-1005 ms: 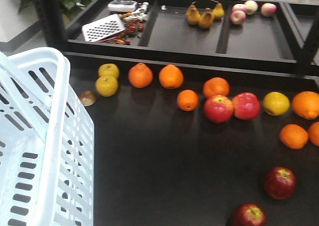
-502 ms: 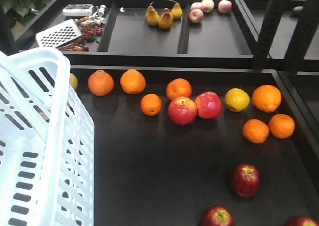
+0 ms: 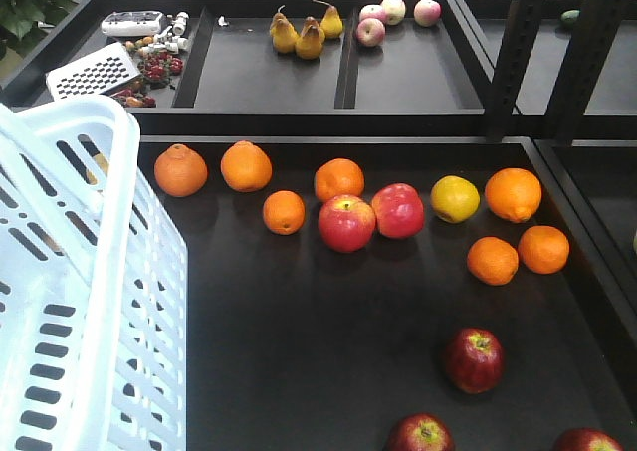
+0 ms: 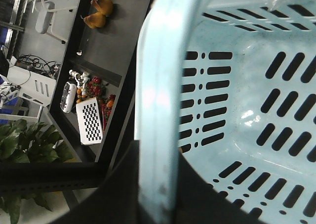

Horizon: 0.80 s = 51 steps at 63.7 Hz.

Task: Pick three apples into basket with both arms
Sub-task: 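Turn the base to face the red apples on the table, then lower the light-blue basket onto the table with the left gripper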

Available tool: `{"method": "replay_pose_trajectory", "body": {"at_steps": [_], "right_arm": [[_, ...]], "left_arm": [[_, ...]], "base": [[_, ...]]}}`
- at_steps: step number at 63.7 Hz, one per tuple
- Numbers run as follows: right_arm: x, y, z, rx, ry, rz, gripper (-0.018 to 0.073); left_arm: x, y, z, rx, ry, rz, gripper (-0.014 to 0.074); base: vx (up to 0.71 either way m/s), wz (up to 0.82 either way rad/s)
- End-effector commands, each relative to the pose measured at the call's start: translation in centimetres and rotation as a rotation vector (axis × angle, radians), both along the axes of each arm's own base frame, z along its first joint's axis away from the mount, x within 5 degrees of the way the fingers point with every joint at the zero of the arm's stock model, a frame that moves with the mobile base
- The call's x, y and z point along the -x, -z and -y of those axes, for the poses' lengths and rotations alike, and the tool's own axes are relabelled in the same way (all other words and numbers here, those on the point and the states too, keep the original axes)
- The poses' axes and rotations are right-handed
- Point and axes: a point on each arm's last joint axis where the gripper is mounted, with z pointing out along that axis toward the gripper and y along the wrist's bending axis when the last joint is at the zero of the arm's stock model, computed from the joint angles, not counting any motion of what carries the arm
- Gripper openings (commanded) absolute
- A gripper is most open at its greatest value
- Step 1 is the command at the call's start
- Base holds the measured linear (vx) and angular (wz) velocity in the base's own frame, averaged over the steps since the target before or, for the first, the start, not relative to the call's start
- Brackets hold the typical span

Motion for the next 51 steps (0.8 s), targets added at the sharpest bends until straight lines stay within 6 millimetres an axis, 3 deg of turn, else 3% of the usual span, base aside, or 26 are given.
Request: {"method": "replay_pose_trajectory", "body": {"at_steps": [1,51], "right_arm": [[-0.02,-0.31,-0.03,0.008,-0.002,0.07,-0.0009],[-0.02,-0.31,-0.03,0.008,-0.002,0.07,-0.0009]], "left_arm": [[-0.01,-1.32,-0.12,0.044,0.012,0.095,-0.0006],[-0.01,-1.32,-0.12,0.044,0.012,0.095,-0.0006]], "base": [[0.0,0.0],[0.0,-0.02]]}}
